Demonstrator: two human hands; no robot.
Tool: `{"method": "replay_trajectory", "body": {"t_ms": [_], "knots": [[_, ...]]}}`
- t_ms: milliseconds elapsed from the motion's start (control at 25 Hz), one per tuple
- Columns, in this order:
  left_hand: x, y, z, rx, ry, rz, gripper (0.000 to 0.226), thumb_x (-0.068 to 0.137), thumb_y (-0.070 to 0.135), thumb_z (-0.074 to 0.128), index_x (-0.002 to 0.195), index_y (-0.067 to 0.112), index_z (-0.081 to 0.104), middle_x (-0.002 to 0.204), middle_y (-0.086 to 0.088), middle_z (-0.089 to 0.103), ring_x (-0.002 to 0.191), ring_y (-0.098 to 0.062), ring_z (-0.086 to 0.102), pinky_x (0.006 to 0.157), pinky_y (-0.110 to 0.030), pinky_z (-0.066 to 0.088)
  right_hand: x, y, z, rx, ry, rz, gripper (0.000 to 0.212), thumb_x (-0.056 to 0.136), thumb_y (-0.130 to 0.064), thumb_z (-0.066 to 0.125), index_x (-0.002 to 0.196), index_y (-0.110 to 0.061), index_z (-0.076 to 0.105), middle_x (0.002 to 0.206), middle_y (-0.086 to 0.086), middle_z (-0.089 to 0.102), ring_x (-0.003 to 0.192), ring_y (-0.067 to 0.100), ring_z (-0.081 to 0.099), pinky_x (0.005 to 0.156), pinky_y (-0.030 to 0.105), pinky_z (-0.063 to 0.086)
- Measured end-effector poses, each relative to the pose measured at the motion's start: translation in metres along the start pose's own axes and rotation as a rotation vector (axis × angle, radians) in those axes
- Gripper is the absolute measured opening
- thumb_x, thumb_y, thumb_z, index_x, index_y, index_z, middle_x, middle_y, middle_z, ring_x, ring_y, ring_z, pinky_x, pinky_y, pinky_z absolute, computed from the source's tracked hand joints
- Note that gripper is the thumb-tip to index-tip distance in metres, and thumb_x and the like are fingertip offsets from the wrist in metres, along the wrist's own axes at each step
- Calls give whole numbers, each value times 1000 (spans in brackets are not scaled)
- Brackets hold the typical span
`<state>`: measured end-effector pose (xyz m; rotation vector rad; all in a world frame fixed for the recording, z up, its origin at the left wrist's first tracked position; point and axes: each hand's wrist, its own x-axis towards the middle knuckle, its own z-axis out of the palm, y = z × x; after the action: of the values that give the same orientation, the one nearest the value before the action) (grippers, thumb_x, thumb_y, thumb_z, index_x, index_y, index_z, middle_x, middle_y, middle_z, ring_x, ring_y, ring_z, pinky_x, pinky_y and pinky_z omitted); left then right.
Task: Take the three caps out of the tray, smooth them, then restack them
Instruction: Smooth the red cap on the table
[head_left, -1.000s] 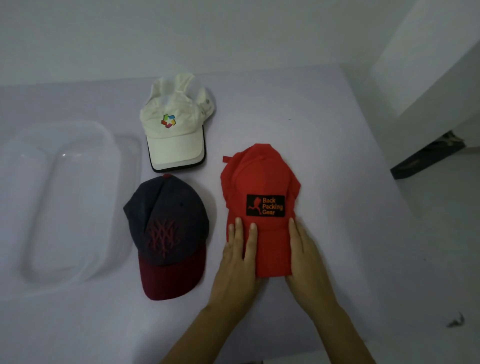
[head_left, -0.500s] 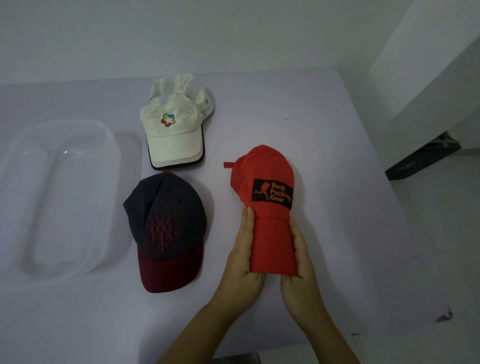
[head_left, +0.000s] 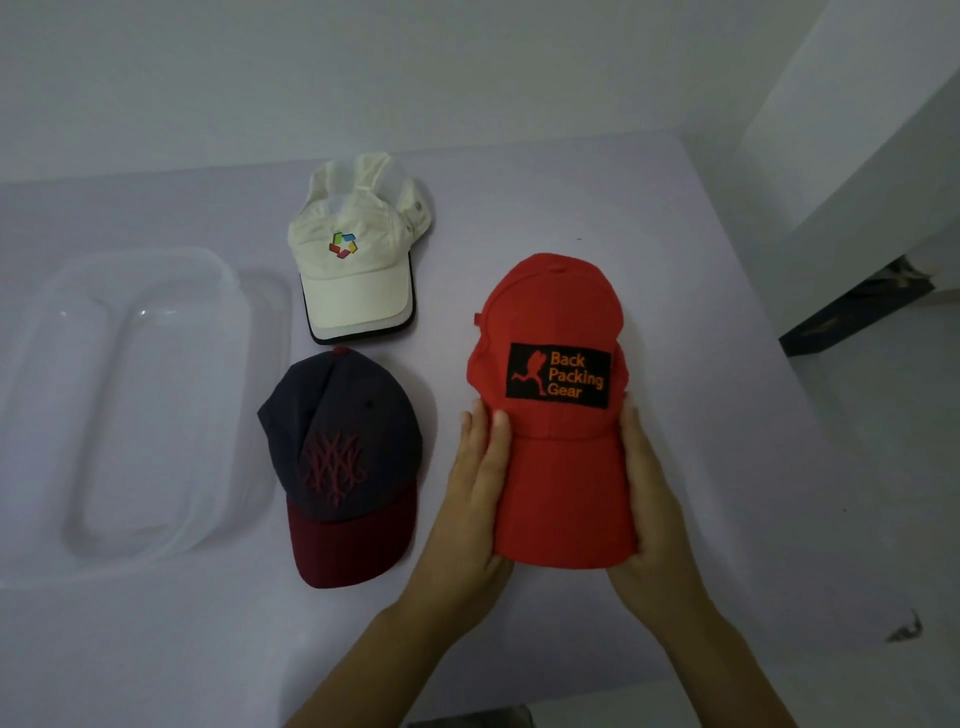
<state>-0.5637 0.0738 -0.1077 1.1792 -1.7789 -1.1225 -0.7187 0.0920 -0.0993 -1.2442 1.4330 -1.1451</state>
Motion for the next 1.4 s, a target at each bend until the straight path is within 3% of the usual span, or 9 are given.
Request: {"method": "replay_trajectory", "body": {"t_ms": [120, 200, 400, 520, 680, 840, 1040, 1160, 1400], "knots": [[-6, 7, 7, -233, 118, -145, 56, 91, 36, 42, 144, 31, 24, 147, 8, 42, 131, -5, 44, 104, -24, 41, -8, -9, 27, 220, 11, 58, 48, 93, -15, 44, 138, -24, 32, 124, -32, 56, 117, -6, 53, 92, 16, 48], [-13, -1, 6, -251, 122, -160, 69, 85, 33, 45, 147, 25, 16, 147, 14, 40, 131, -3, 44, 105, -24, 41, -11, -8, 37, 159, -6, 28, 54, 92, -16, 50, 141, -26, 30, 128, -32, 53, 120, -5, 51, 98, 23, 46], [-16, -27, -31, 71, -176, -20, 95, 76, 10, 55, 149, 23, -5, 160, 0, 1, 147, -20, 6, 118, -37, 19, 3, 4, 7, -383, -146, -201, 54, 87, -66, 30, 138, -59, 12, 158, -11, -1, 146, 8, 3, 114, 30, 20], [-9, -18, -51, -133, -183, -75, 97, 66, 12, 49, 149, 28, 1, 158, 18, 3, 146, -4, 5, 118, -21, 13, -1, 12, -6, -509, -134, -305, 47, 92, -59, 26, 138, -59, 14, 157, -19, -9, 146, 12, -3, 113, 34, 13], [39, 9, -72, -265, 273, -409, 62, 89, 39, 51, 145, 35, 23, 147, 26, 26, 134, 8, 25, 107, -17, 21, -7, 16, -2, -602, -103, -395, 47, 96, -48, 29, 141, -53, 16, 158, -14, -10, 146, 19, -4, 110, 39, 12], [86, 13, -90, -494, 44, -496, 57, 75, 75, 43, 114, 39, 63, 122, 8, 65, 117, -6, 55, 113, -40, 29, -11, 15, 3, -642, -106, -409, 63, 91, -28, 45, 141, -53, 15, 158, -12, -12, 146, 19, -5, 109, 36, 13], [83, 26, -83, -582, -6, -451, 38, 77, 39, 61, 104, 14, 71, 108, -8, 73, 106, -23, 66, 98, -40, 49, -20, 19, 10, -687, -210, -389, 89, 83, -7, 54, 144, -49, 5, 158, -11, -12, 146, 17, 2, 113, 42, 21], [73, 29, -80, -534, 101, -389, 20, 86, 27, 57, 97, 19, 70, 95, 1, 76, 92, -12, 71, 80, -23, 56, -18, 14, 1, -564, -177, -197, 106, 75, 13, 45, 140, -55, -3, 154, -29, -3, 143, 2, 8, 112, 12, 17], [63, 45, -61, -477, 27, -326, 33, 76, 39, 59, 98, 18, 70, 96, -6, 76, 90, -19, 71, 81, -30, 57, 23, -27, 0, -242, 43, -69, 43, 91, -55, 33, 131, -40, 36, 136, -27, 41, 125, -13, 38, 99, 4, 32]]}}
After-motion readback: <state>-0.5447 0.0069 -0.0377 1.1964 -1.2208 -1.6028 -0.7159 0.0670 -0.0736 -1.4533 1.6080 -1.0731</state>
